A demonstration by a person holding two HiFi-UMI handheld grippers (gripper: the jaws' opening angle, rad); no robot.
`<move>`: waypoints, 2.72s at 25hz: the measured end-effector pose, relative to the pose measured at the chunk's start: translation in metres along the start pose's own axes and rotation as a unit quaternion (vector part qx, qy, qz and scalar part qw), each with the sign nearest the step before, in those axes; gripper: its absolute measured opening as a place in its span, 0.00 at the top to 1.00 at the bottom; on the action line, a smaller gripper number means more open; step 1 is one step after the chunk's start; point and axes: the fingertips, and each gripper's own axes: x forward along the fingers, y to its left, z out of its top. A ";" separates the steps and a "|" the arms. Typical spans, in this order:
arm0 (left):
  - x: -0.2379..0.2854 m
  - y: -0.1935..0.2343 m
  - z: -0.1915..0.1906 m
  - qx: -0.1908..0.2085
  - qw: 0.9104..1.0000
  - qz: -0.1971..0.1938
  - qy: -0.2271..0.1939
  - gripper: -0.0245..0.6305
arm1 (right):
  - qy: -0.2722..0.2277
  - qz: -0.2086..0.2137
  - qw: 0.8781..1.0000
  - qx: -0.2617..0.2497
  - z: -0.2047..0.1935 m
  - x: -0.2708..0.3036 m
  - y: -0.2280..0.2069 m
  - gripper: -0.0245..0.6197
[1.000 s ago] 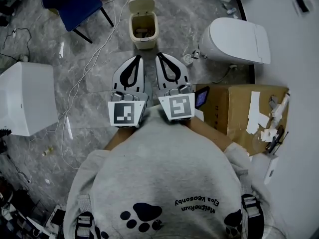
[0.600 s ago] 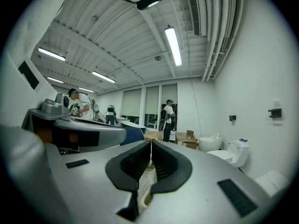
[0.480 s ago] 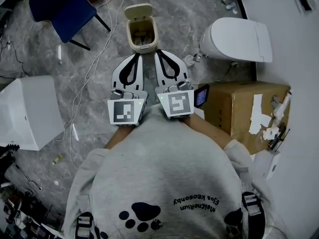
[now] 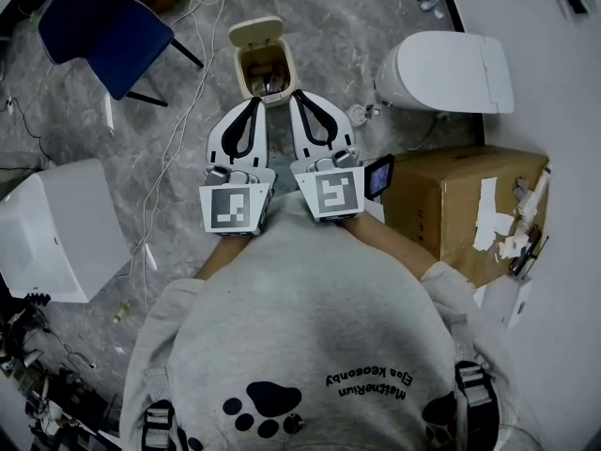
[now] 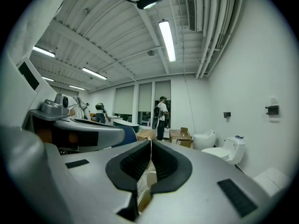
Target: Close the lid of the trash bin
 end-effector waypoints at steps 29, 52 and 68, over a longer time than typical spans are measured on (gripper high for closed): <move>0.070 0.057 0.017 -0.007 1.000 -0.011 -0.009 0.93 | 0.001 -0.005 1.000 -0.006 0.009 0.088 -0.019 0.91; 0.095 0.059 0.007 0.006 0.999 0.016 0.037 0.93 | 0.026 0.032 0.999 0.001 -0.002 0.108 -0.038 0.91; 0.096 0.068 0.000 0.003 0.999 0.005 0.035 0.93 | 0.038 0.030 0.999 0.004 -0.009 0.117 -0.033 0.91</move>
